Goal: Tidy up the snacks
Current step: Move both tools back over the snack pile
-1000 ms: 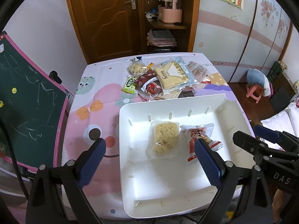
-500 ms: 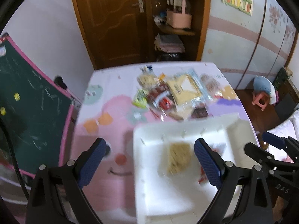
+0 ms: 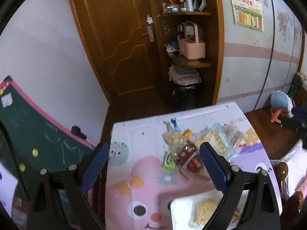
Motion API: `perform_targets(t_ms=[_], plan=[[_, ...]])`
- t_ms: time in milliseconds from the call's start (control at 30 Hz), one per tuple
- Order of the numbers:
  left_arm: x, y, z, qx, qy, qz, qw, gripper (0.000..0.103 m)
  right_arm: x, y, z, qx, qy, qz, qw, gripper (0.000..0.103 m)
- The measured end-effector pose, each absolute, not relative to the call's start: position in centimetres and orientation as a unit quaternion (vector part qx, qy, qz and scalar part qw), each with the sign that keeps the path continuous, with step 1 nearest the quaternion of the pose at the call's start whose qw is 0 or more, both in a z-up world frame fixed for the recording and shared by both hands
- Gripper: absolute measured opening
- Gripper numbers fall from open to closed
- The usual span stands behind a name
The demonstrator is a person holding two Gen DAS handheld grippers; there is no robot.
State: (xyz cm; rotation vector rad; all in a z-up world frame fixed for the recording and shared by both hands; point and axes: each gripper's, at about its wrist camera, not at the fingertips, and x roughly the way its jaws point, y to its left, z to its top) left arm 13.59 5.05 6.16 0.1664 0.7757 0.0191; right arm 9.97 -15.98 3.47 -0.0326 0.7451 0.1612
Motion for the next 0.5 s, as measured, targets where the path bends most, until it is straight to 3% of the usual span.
perform_targets(t_ms=[167, 500], plan=[[18.7, 5.2, 3.5, 0.104, 0.382, 0.006, 0.918, 0.095, 14.9, -15.4, 1.9, -0.035, 0.371, 0.084, 0.924, 0.075], [26.5, 5.7, -9.5, 0.105, 0.447, -0.023, 0.888, 0.086, 24.7, -12.8, -12.5, -0.038, 0.493, 0.143, 0.857, 0.075]])
